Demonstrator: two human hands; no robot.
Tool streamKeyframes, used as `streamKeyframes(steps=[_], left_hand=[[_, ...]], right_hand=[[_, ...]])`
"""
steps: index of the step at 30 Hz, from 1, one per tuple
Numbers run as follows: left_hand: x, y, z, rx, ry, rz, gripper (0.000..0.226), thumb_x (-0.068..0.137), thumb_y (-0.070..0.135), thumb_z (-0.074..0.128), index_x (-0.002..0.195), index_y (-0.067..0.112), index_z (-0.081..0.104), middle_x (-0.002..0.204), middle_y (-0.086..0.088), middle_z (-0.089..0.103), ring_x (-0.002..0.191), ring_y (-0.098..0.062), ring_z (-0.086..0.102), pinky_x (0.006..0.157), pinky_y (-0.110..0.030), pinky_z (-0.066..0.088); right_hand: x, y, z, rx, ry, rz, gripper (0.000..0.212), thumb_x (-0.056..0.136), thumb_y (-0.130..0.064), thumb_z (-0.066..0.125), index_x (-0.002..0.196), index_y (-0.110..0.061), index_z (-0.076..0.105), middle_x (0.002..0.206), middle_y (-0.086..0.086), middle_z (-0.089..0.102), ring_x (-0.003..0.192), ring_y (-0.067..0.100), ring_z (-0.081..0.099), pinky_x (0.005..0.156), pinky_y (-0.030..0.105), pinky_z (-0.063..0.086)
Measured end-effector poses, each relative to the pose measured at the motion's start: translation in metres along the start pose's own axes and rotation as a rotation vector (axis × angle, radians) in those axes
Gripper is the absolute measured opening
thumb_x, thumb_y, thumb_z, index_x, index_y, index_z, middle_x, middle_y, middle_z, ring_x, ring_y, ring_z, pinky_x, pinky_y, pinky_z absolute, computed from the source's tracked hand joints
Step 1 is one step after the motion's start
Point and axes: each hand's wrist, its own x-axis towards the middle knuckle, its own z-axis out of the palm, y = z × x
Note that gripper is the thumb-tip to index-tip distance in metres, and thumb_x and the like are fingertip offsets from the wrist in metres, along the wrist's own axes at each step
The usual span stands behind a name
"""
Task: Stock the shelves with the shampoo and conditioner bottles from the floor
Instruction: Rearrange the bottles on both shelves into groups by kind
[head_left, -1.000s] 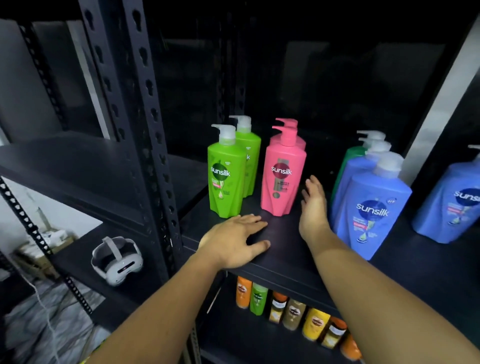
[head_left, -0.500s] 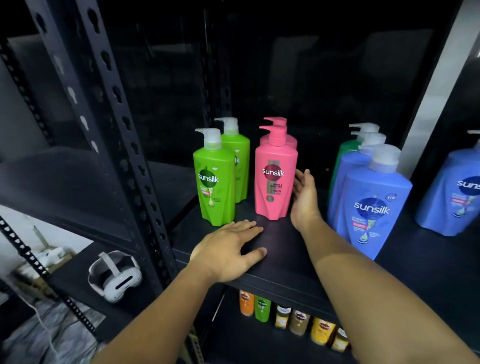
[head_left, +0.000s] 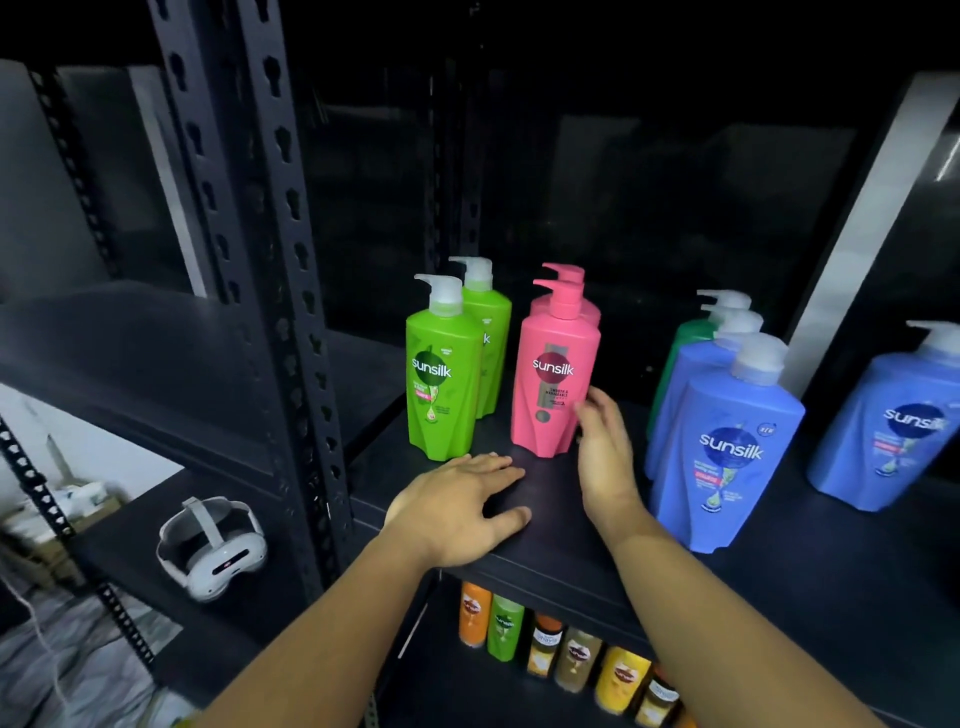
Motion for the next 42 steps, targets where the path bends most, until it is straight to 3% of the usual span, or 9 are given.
streamKeyframes(steps=[4,9,16,23,27,30,33,37,42], left_hand=[[-0.001,0.002,-0.001,0.007,0.002,-0.004,0.067,0.094,0.070,0.040,0.155,0.045,0.033,0.164,0.023,0.023,0.153,0.000,0.014,0.123,-0.027,0.014],[-0.002,0.003,-0.002,0.004,-0.006,-0.018,0.067,0.094,0.070,0.040,0.155,0.046,0.031,0.165,0.023,0.022,0.154,-0.003,0.013,0.122,-0.029,0.014],[-0.001,0.002,-0.001,0.002,0.000,-0.019,0.068,0.093,0.072,0.039,0.155,0.046,0.031,0.165,0.023,0.023,0.154,-0.003,0.014,0.123,-0.030,0.015],[0.000,0.000,-0.001,-0.005,0.018,-0.023,0.070,0.091,0.072,0.041,0.155,0.045,0.033,0.164,0.022,0.026,0.153,-0.004,0.017,0.123,-0.032,0.019],[-0.003,0.000,-0.001,-0.001,0.038,-0.021,0.071,0.092,0.071,0.043,0.155,0.041,0.036,0.163,0.020,0.028,0.152,-0.003,0.020,0.121,-0.033,0.023],[-0.004,0.001,-0.003,0.004,0.047,-0.014,0.071,0.092,0.072,0.042,0.155,0.039,0.037,0.163,0.020,0.030,0.152,-0.003,0.021,0.120,-0.032,0.025],[-0.006,0.002,-0.005,0.001,0.036,-0.007,0.070,0.093,0.072,0.042,0.155,0.039,0.037,0.163,0.020,0.030,0.152,-0.002,0.021,0.120,-0.031,0.023],[-0.010,0.000,-0.005,0.019,0.028,0.019,0.069,0.095,0.071,0.041,0.155,0.038,0.039,0.162,0.018,0.032,0.151,-0.002,0.022,0.122,-0.031,0.024],[-0.012,-0.002,0.000,0.004,0.066,0.057,0.057,0.097,0.062,0.049,0.148,0.035,0.051,0.157,0.017,0.042,0.148,-0.002,0.030,0.119,-0.026,0.028]], right_hand=[[-0.011,0.002,-0.003,-0.152,-0.095,-0.058,0.061,0.086,-0.002,0.070,0.140,-0.020,0.050,0.119,-0.008,0.065,0.106,-0.006,0.061,0.087,0.012,0.049],[-0.011,0.006,-0.002,-0.294,-0.068,-0.117,0.062,0.087,-0.003,0.074,0.140,-0.021,0.047,0.109,-0.020,0.062,0.100,-0.009,0.062,0.094,0.023,0.053],[-0.010,0.004,0.000,-0.311,-0.066,-0.134,0.062,0.085,-0.006,0.078,0.138,-0.020,0.048,0.112,-0.009,0.064,0.101,-0.001,0.063,0.079,0.009,0.048],[-0.023,-0.002,0.000,-0.530,0.085,-0.314,0.044,0.080,-0.017,0.079,0.114,-0.020,0.050,0.110,-0.002,0.051,0.094,0.015,0.056,0.088,0.039,0.052],[-0.050,0.000,-0.016,-0.790,-0.193,-0.389,0.029,0.089,-0.022,0.068,0.115,-0.022,0.055,0.111,-0.006,0.056,0.108,0.017,0.055,0.097,0.037,0.047],[-0.074,-0.007,-0.038,-1.060,-0.495,-0.346,0.046,0.101,-0.035,0.053,0.145,-0.022,0.048,0.145,-0.005,0.051,0.138,0.013,0.042,0.115,0.026,0.031],[-0.091,-0.018,-0.059,-1.193,-0.634,-0.353,0.056,0.107,-0.043,0.039,0.158,-0.022,0.032,0.164,-0.007,0.029,0.152,0.006,0.020,0.123,0.021,0.010],[-0.112,-0.025,-0.088,-1.238,-0.676,-0.390,0.054,0.109,-0.042,0.032,0.159,-0.022,0.030,0.166,-0.007,0.024,0.153,0.005,0.014,0.121,0.018,0.003],[-0.129,-0.030,-0.139,-1.160,-0.540,-0.387,0.045,0.106,-0.042,0.044,0.147,-0.024,0.053,0.153,-0.011,0.048,0.144,0.002,0.034,0.115,0.012,0.017]])
